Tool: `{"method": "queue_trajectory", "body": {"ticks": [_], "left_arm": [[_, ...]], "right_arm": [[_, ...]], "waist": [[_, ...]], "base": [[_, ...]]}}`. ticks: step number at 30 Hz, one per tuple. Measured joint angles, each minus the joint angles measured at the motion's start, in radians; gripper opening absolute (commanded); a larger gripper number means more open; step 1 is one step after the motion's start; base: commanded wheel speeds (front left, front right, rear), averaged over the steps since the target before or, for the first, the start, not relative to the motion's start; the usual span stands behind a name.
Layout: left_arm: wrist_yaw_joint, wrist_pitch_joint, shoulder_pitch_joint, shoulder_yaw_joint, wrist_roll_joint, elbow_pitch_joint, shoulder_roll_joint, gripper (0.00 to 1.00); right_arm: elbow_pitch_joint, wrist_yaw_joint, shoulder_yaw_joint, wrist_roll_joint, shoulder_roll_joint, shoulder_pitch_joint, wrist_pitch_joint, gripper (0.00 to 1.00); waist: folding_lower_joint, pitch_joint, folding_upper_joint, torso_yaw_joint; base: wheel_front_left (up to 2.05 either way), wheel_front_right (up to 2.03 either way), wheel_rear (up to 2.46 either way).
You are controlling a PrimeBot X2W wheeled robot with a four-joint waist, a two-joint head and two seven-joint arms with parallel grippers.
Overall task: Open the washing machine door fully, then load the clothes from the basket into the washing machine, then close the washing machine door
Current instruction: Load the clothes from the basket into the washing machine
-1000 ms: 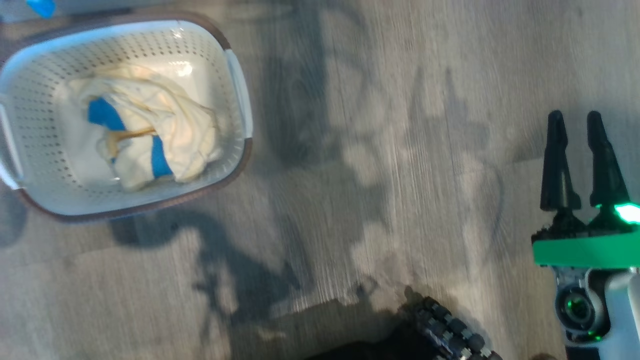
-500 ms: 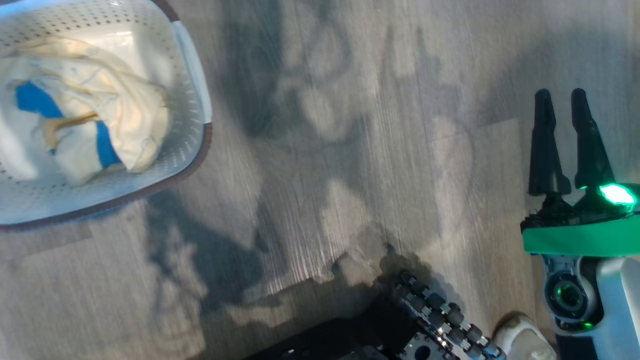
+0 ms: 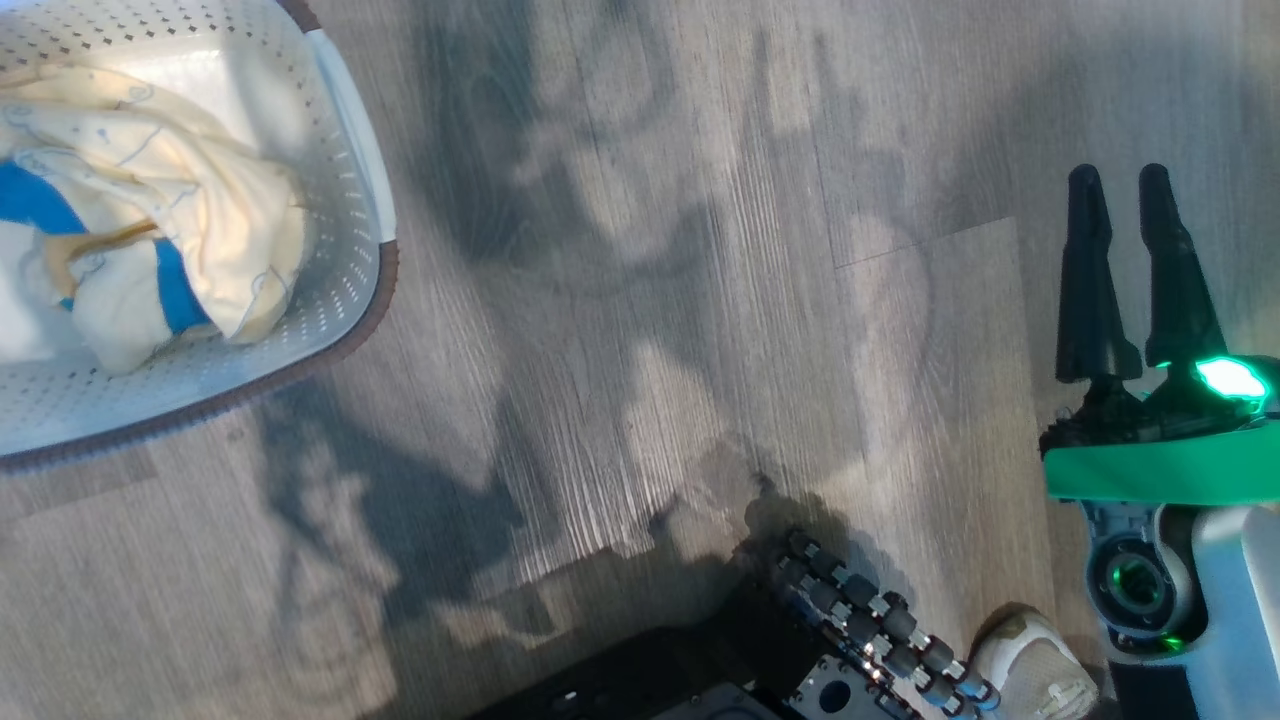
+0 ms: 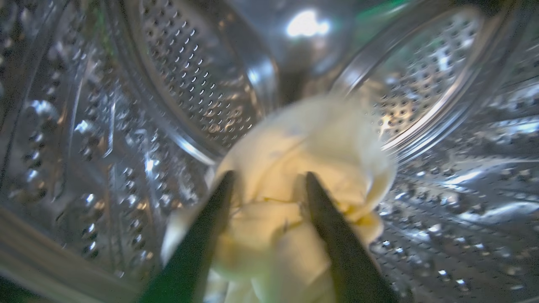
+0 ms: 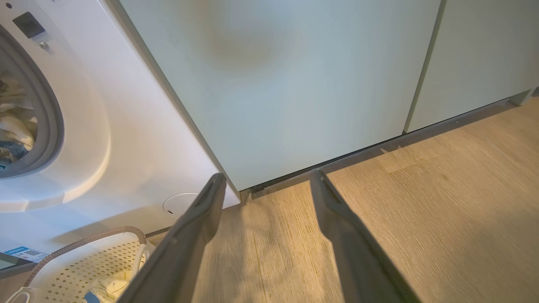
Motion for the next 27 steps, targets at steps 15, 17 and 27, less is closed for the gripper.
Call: {"method": "queue_trajectory", "body": {"ticks": [15, 17, 27], "left_arm": [[-0.01, -0.029, 0.048, -0.005, -0.05, 0.075, -0.049, 1.0], [-0.006, -0.055, 0.081, -0.002, -0.056, 0.075, -0.056, 1.0], [0.073, -0.161, 0.356, 0.003, -0.099, -0.036, -0.114, 1.0]], "right_arm": [[0.002, 0.0, -0.019, -0.019, 0.0, -0.02, 0.0, 1.0], [0.002, 0.0, -0.025, -0.033, 0.0, -0.02, 0.0, 1.0], [0.001, 0.0, -0.065, -0.098, 0.0, -0.016, 0.0, 1.0]], "waist": [[0.0, -0.021, 0.0001, 0.043], [0.0, -0.03, 0.0001, 0.053], [0.0, -0.09, 0.0001, 0.113]], "base": [[0.0, 0.0, 0.0], [0.0, 0.0, 0.0], [0.0, 0.0, 0.0]]}}
